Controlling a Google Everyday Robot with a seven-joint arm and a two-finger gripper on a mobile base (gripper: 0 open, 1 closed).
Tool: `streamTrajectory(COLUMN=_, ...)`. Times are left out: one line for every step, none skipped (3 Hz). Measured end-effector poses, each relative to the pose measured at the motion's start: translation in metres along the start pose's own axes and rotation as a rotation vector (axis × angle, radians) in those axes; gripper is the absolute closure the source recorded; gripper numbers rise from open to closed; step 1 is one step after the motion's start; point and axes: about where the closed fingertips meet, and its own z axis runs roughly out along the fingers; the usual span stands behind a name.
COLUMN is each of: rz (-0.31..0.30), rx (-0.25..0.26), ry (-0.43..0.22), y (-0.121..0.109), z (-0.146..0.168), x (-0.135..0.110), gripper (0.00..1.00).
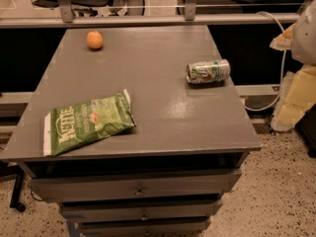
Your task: Place 7up can upright
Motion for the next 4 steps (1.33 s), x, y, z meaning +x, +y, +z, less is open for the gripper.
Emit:
streamTrajectory(rz=-0.001, rx=0.010, ry=-0.013, y=-0.003, z=0.000, x=-0.002, gripper=0.00)
streamTrajectory(rz=-0.002, rx=0.011, ry=-0.014, y=-0.003, z=0.000, x=-0.002, gripper=0.00)
streamTrajectory(rz=-0.051, rx=0.035, ry=-0.089, y=-0.033, z=0.026, x=-0.025, gripper=0.00)
streamTrajectory(rz=-0.146, rx=0.071, ry=-0.217, y=-0.084, z=0.070, x=-0.074, gripper=0.00)
